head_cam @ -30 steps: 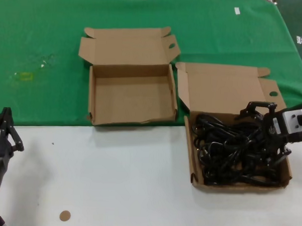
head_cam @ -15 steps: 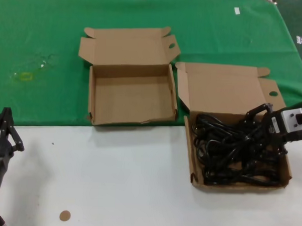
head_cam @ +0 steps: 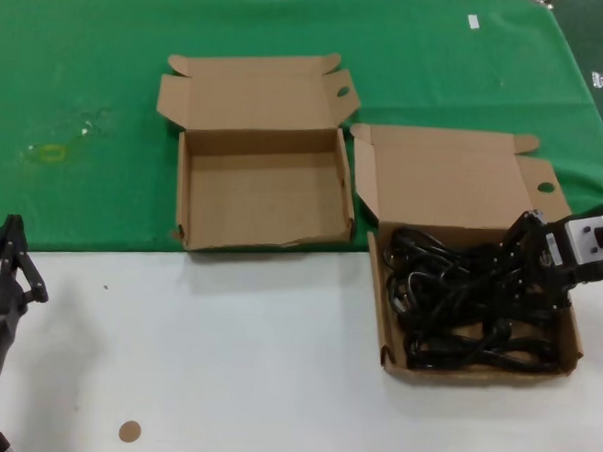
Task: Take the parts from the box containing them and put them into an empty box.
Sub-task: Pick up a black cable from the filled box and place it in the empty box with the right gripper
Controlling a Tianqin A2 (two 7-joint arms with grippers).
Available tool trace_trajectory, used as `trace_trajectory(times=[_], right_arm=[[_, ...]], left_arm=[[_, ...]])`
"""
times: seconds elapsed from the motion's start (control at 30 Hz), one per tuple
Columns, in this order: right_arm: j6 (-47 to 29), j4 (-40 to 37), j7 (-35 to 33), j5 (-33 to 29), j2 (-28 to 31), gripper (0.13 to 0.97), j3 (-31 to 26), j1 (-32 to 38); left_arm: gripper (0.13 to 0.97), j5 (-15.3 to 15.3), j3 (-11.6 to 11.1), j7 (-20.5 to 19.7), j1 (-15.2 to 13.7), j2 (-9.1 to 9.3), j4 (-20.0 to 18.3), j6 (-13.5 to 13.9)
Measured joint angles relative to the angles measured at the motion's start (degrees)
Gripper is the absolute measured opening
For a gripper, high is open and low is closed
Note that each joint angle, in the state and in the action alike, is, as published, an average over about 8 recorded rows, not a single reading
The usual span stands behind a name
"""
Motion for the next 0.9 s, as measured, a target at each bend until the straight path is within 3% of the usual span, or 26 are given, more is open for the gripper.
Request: trace_trajectory(times=[0.3,0.9], right_arm=[[-1.28,1.52,2.1,0.2,0.88,0.18,0.47,0.74],[-1.91,5.12,7.22,0.89,-0.62,0.159,1.79,5.49]], left_arm=[[0.152,0.0,0.0,0.0,0.0,0.0,0.0,0.0],[0.152,-0.01,0.0,0.0,0.0,0.0,0.0,0.0]])
